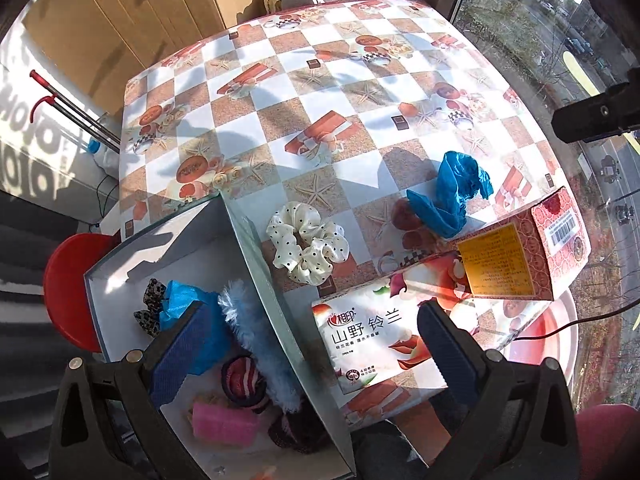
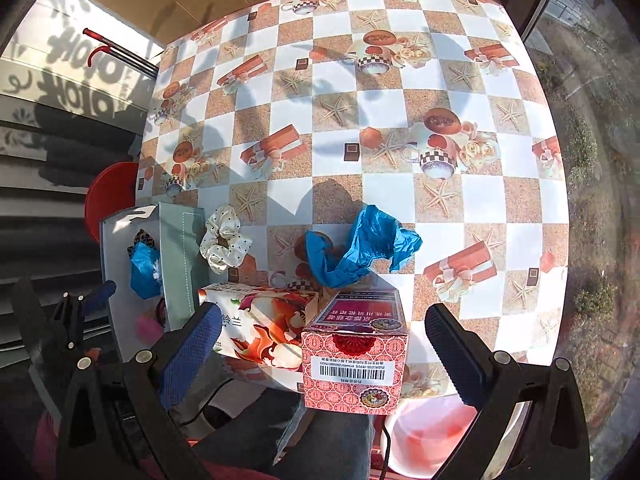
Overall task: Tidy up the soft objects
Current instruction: 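Move both tools back toward the polka-dot scrunchie and remaining blue glove, then grasp the white polka-dot scrunchie with the left tool while the right tool grasps the blue glove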
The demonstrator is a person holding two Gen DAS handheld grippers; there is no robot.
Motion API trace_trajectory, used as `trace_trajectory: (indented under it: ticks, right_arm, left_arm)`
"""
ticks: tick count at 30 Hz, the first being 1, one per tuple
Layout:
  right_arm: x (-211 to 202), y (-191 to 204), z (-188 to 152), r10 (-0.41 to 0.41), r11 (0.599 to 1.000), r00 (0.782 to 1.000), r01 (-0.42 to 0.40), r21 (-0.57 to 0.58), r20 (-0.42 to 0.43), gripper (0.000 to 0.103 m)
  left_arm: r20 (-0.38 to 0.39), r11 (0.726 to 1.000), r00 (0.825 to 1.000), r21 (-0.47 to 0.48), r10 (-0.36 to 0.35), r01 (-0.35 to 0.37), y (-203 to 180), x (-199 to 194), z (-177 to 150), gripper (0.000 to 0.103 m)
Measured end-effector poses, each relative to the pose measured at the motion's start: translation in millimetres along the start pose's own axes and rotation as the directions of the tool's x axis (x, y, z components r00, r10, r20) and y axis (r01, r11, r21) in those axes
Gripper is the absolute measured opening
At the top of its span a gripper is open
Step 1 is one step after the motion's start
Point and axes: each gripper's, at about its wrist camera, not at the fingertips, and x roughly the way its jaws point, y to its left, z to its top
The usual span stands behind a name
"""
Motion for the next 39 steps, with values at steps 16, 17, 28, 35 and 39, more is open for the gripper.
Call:
trace_trajectory:
  ticks: [16, 17, 28, 35, 39]
  right_arm:
    - [152, -68, 52, -0.037, 0.997, 0.970, 0.018, -0.081, -0.240, 0.102]
    - [158, -67, 53, -0.049, 0.995, 0.970, 0.026, -0.096, -0.238, 0.102]
    - [179, -73, 51, -0.214, 0.966, 0.966, 0.187, -0.179, -0.144, 0.102]
    - [166, -120, 57, -0.261, 0.964, 0.960, 0.253, -0.087, -0.104, 0.102]
    - [140, -169, 69, -0.311, 0.946, 0.947, 0.316, 0.068, -0.076, 0.102]
  left_arm:
    - [-0.364, 0.993, 0.931, -0.116, -0.036, -0.007, -15, 137, 65, 0.103]
    - [-0.380, 0.993, 0.925, -0.120, -0.033, -0.013, -15, 142, 66, 0.103]
    - [-0.506, 0.982, 0.858, -0.188, -0.094, -0.003, -18, 185, 58, 0.103]
    - [-0.433, 0.980, 0.883, -0.158, -0.182, 0.124, -51, 178, 81, 0.103]
    - [-0.295, 0.986, 0.941, -0.086, -0.164, 0.145, -61, 139, 112, 0.103]
